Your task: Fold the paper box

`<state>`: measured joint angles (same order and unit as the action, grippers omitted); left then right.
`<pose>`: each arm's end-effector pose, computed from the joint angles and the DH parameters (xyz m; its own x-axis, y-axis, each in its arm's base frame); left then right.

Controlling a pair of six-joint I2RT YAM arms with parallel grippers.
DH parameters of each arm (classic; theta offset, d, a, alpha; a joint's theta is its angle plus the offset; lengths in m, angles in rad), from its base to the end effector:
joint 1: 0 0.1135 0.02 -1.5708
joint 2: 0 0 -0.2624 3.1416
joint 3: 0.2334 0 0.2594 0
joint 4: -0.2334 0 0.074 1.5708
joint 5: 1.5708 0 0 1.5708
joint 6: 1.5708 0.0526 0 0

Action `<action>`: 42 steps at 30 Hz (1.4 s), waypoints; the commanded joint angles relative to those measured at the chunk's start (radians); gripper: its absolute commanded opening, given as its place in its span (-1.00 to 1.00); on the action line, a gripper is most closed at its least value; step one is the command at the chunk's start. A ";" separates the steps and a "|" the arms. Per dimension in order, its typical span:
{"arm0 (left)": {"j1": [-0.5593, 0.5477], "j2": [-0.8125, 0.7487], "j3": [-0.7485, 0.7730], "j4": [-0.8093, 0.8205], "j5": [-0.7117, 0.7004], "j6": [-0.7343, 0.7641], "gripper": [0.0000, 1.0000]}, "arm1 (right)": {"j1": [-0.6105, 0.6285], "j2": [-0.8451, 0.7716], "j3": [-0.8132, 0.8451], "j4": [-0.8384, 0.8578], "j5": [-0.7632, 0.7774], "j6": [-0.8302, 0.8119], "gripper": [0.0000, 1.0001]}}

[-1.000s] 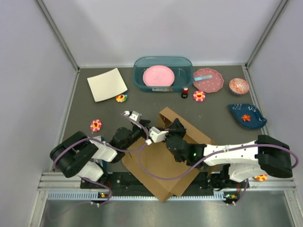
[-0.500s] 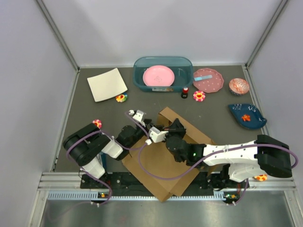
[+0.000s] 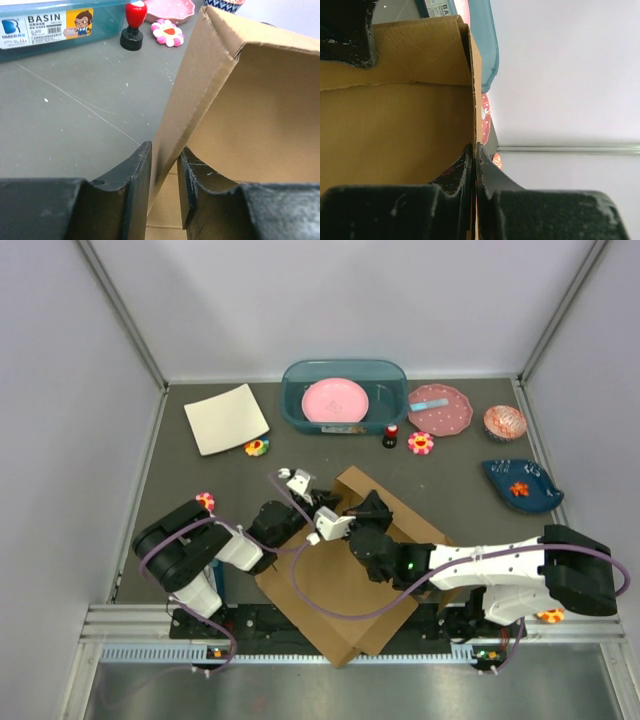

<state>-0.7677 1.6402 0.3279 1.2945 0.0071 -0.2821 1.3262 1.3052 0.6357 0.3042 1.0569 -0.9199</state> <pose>0.2064 -0.1998 0.1444 -0.2070 -0.1870 -0.9603 0.6684 0.6898 -0.2784 0.1121 0.2601 0.2215 0.1703 -0.9325 -0.3184 -0.2385 0.2746 -0.9315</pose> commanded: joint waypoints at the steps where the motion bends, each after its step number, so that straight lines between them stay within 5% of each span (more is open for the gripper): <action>1: -0.002 -0.051 0.063 0.164 -0.012 0.070 -0.30 | 0.022 0.025 0.024 -0.046 -0.077 0.069 -1.00; 6: -0.002 -0.052 0.088 0.137 0.019 0.075 0.26 | 0.027 0.025 0.027 -0.048 -0.078 0.070 -1.00; 9: -0.002 -0.045 0.106 0.117 0.028 0.078 0.28 | 0.028 0.026 0.027 -0.050 -0.077 0.069 -1.00; 19: -0.041 -0.028 0.112 0.072 0.031 0.164 -1.00 | 0.030 0.002 0.038 -0.051 -0.072 0.093 -1.00; 22: -0.041 -0.031 0.099 0.081 0.016 0.159 -1.00 | 0.031 -0.035 0.067 -0.112 -0.077 0.133 -0.78; 29: -0.041 -0.033 0.099 0.074 0.007 0.153 -0.98 | 0.045 -0.102 0.122 -0.229 -0.071 0.177 0.09; 34: -0.042 -0.042 0.092 0.071 0.001 0.147 -0.99 | 0.054 -0.165 0.125 -0.243 -0.089 0.208 0.31; 42: -0.044 -0.077 0.088 0.035 -0.058 0.176 -1.00 | 0.059 -0.359 0.145 -0.330 -0.221 0.334 0.37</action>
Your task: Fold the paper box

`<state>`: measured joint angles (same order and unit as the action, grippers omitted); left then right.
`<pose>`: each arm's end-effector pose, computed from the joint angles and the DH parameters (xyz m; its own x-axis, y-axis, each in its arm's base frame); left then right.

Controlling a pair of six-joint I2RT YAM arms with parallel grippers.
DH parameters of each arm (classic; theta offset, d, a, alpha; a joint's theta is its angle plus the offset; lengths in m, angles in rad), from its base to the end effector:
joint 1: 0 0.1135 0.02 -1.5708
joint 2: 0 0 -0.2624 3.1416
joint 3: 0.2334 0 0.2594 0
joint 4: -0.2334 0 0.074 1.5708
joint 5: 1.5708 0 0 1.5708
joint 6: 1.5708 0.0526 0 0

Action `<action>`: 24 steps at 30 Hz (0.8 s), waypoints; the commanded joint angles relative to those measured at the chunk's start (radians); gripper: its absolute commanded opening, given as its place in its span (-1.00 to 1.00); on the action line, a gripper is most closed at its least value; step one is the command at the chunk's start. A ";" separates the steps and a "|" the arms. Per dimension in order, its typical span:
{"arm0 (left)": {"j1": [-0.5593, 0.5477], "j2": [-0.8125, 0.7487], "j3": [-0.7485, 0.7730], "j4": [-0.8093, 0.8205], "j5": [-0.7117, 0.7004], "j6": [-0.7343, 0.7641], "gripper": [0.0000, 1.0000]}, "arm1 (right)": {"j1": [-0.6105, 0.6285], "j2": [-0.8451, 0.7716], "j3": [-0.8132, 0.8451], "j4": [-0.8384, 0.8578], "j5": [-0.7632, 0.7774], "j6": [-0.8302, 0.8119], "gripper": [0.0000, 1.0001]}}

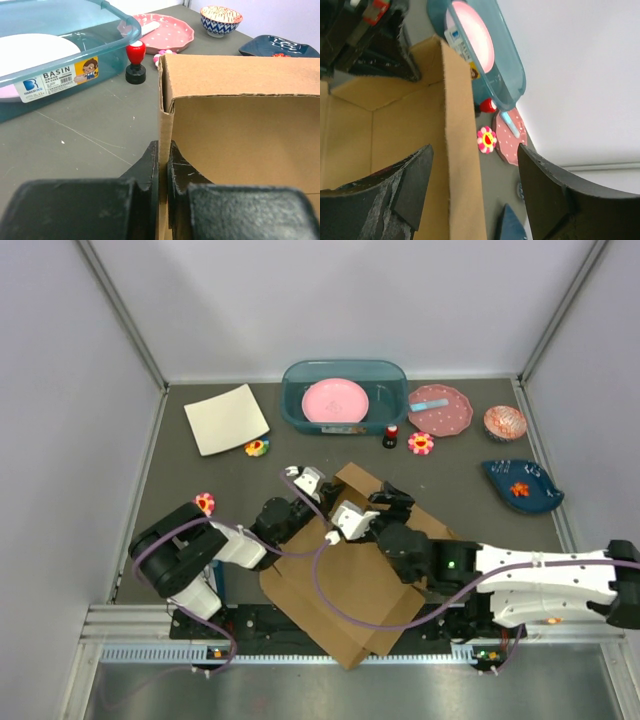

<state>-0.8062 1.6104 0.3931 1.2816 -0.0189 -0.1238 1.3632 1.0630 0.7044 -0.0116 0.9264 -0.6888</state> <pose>0.2086 -0.2161 0.1678 -0.0433 -0.1332 -0.9901 0.7086 0.6946 -0.1244 0.0923 0.2342 0.2722 0.2184 -0.8156 -0.5359 -0.3826 0.4336 -0.8159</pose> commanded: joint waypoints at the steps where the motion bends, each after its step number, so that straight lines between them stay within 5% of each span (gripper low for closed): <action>1: -0.007 -0.053 0.026 0.044 -0.033 0.019 -1.00 | 0.022 -0.136 0.075 -0.025 -0.106 0.112 0.38; 9: -0.005 -0.075 0.029 0.041 -0.046 0.023 -1.00 | 0.022 -0.192 0.061 -0.058 -0.060 0.158 0.40; 12: -0.008 -0.076 0.013 0.061 -0.082 0.020 -1.00 | 0.007 -0.238 0.053 0.004 -0.069 0.231 0.12; 16: -0.027 -0.069 -0.025 0.110 -0.176 0.045 -1.00 | -0.129 -0.282 0.110 -0.022 -0.107 0.450 -0.82; 18: -0.047 -0.052 -0.043 0.186 -0.231 0.067 -1.00 | -0.192 -0.275 0.168 -0.079 -0.219 0.625 -1.00; 24: -0.166 0.022 -0.056 0.288 -0.487 0.237 -1.00 | -0.369 -0.172 0.260 -0.171 -0.490 0.945 -1.00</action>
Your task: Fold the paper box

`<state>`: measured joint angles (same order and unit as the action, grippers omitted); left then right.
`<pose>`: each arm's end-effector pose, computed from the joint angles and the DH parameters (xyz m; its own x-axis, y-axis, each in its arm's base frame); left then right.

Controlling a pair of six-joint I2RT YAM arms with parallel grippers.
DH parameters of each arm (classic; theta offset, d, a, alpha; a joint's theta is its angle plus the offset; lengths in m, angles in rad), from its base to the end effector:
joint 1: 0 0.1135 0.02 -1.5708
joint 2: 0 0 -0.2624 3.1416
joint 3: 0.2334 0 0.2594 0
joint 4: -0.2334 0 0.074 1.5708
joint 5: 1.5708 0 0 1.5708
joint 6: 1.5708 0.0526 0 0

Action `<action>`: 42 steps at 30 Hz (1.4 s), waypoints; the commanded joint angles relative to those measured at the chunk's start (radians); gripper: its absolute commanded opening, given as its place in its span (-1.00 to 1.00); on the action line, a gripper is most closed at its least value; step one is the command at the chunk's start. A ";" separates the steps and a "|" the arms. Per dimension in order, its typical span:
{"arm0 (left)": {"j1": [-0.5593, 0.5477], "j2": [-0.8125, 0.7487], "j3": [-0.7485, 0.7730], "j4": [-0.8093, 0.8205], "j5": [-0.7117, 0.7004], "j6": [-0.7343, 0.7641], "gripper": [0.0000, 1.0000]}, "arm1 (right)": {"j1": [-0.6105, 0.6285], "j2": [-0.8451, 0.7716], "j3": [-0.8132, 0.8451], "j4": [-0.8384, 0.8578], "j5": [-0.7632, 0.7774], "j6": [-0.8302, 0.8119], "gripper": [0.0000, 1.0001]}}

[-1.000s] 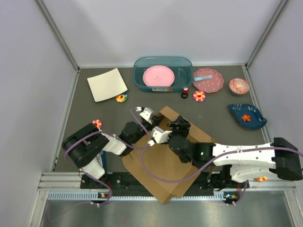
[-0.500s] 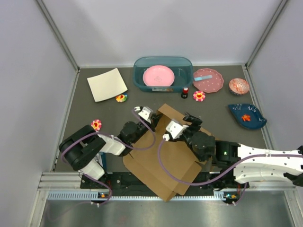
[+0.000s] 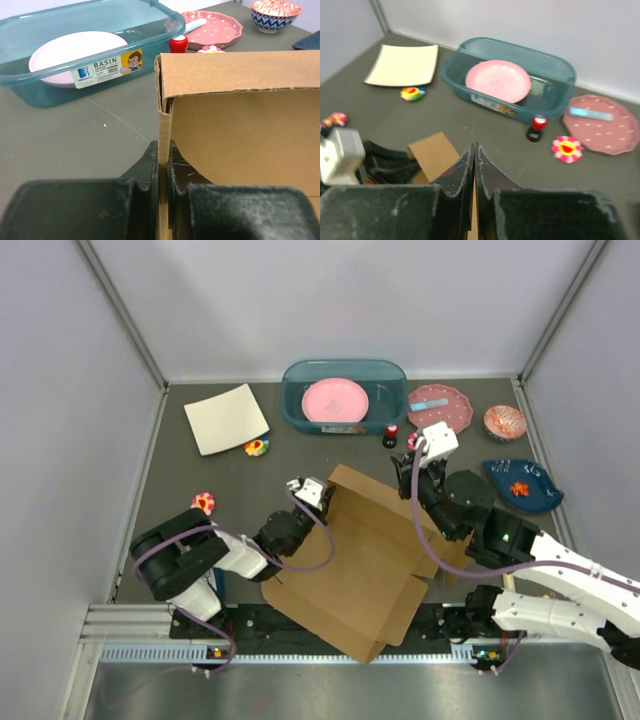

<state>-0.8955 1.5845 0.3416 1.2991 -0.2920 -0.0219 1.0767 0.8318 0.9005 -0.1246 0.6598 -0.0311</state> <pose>0.1905 -0.2136 0.1633 0.0227 -0.0619 -0.9978 0.5685 0.8218 -0.0380 0.1262 0.1663 0.3782 -0.0139 -0.0776 -0.9969 -0.4060 0.9115 -0.0653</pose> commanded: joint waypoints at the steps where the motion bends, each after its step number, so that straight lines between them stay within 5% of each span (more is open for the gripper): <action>1: -0.092 0.061 -0.006 0.310 -0.258 0.154 -1.00 | -0.102 0.073 0.069 -0.063 -0.258 0.318 -1.00; 11: -0.175 0.134 -0.004 0.371 -0.614 0.220 -1.00 | -0.143 0.191 -0.014 -0.058 -0.431 0.473 -1.00; 25: -0.192 0.181 0.030 0.370 -0.668 0.250 -1.00 | -0.152 0.249 0.032 0.055 -0.422 0.458 -1.00; 39: -0.212 0.210 0.048 0.370 -0.711 0.304 -1.00 | -0.215 0.509 -0.012 0.258 -0.623 0.517 -1.00; 42: -0.214 0.230 0.057 0.370 -0.730 0.297 -0.59 | -0.215 0.517 -0.041 0.269 -0.629 0.517 -1.00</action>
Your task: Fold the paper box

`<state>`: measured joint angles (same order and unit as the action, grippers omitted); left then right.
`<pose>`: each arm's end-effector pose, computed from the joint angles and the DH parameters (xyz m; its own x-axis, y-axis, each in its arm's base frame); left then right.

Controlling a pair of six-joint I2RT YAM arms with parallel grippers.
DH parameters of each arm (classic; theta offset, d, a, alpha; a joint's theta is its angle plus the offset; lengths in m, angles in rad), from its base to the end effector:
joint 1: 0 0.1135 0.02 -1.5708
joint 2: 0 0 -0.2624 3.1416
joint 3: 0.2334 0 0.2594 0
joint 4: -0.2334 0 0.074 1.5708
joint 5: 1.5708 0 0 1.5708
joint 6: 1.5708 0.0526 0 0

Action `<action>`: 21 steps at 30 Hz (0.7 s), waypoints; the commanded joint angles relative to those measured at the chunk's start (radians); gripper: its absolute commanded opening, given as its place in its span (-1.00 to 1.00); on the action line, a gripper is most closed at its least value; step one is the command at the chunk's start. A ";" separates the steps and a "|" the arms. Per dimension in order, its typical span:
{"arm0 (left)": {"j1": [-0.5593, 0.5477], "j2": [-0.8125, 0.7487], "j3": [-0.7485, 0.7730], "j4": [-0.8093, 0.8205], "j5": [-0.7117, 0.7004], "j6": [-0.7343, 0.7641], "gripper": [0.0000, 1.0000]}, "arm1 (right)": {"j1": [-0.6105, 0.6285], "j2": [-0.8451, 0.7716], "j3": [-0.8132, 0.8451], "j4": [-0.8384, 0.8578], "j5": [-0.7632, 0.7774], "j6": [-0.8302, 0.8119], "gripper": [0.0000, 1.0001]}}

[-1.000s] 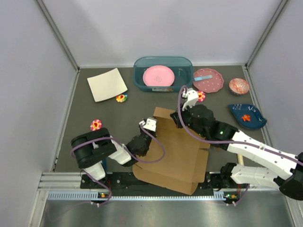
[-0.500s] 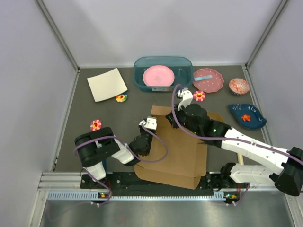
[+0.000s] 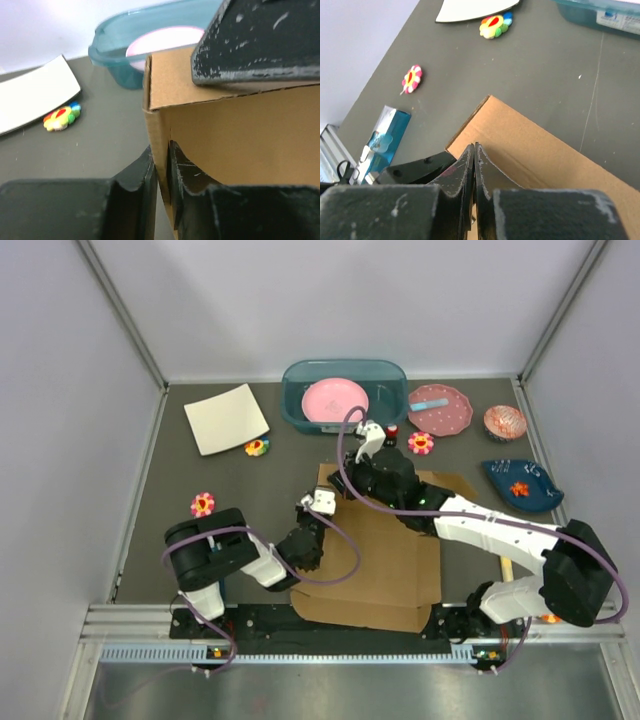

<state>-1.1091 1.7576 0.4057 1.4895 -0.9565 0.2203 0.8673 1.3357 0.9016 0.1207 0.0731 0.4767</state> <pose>0.1656 -0.2364 0.1523 0.0936 0.0946 -0.9911 0.1383 0.9846 0.1071 0.2186 0.2517 0.2780 -0.5056 0.1115 -0.8556 -0.5443 0.7282 0.4165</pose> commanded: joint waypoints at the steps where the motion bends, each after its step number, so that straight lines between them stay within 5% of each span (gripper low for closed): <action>1: 0.000 0.063 -0.004 0.178 -0.073 0.054 -0.46 | -0.005 0.013 -0.056 0.031 -0.042 0.013 -1.00; 6: -0.003 0.094 0.015 0.178 -0.068 0.063 -0.31 | -0.005 0.014 -0.072 0.024 -0.044 0.008 -1.00; 7: -0.001 0.097 0.016 0.179 -0.062 0.068 -0.35 | -0.005 0.014 -0.075 0.023 -0.044 0.007 -1.00; 10: -0.003 0.102 0.018 0.179 -0.034 0.077 -0.94 | -0.007 0.005 -0.076 0.016 -0.038 0.005 -1.00; 11: -0.003 0.098 0.015 0.179 -0.031 0.083 -1.00 | -0.007 0.000 -0.073 0.011 -0.036 0.005 -1.00; 18: -0.003 0.022 -0.004 0.166 -0.047 0.172 -1.00 | -0.007 -0.107 0.049 -0.119 -0.003 -0.036 -1.00; 21: -0.009 -0.061 0.008 -0.014 -0.080 0.174 -1.00 | -0.007 -0.156 0.114 -0.231 0.051 -0.056 -0.92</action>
<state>-1.1145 1.7977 0.4145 1.3968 -0.9859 0.2787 0.8631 1.2568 0.9005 0.0299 0.0628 0.4629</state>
